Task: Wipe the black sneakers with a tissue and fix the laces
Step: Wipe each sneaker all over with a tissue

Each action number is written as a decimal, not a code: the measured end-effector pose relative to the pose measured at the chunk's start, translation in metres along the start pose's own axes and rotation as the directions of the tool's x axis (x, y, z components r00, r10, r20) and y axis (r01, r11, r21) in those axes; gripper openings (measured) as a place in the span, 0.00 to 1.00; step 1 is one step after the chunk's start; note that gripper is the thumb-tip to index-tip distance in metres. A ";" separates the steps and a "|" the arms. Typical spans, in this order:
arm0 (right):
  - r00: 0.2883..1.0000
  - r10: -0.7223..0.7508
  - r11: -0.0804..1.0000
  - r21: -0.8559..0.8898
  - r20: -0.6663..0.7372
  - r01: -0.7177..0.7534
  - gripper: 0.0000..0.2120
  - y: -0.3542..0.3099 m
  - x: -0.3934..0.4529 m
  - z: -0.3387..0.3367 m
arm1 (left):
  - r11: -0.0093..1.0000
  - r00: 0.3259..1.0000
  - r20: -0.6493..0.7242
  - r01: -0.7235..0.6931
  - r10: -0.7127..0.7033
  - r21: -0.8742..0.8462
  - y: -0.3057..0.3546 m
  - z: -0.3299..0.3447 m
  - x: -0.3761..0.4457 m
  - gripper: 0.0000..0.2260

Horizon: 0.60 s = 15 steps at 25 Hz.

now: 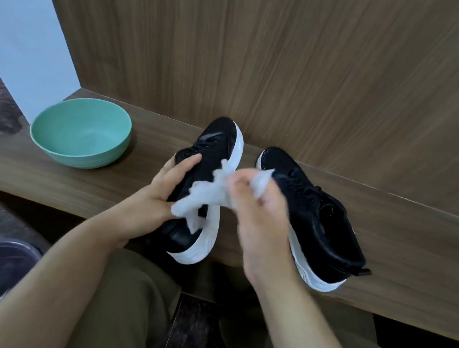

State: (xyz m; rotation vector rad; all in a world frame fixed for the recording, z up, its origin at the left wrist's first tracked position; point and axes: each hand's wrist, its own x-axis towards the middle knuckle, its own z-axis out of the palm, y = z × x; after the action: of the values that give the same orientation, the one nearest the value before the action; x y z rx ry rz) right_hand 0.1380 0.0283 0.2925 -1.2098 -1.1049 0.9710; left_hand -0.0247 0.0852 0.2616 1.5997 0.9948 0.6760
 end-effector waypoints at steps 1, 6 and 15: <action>0.995 -0.091 0.965 -0.246 0.029 0.095 0.06 0.013 -0.001 0.009 | 1.000 1.000 0.006 0.005 -0.005 0.010 0.000 0.000 0.001 0.38; 0.925 -0.146 0.814 -0.489 0.350 0.313 0.29 0.052 -0.019 0.033 | 0.999 0.997 0.073 -0.006 0.003 0.047 -0.003 -0.001 0.004 0.37; 0.989 0.018 0.538 -0.836 0.144 0.112 0.23 0.052 0.135 0.025 | 0.997 0.990 0.121 0.062 -0.067 0.043 -0.007 -0.008 0.007 0.38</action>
State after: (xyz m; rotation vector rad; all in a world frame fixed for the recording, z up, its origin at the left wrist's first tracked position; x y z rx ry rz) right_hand 0.1415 0.1705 0.2577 -1.8910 -1.8237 0.4264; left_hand -0.0298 0.0956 0.2560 1.6159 0.9707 0.5109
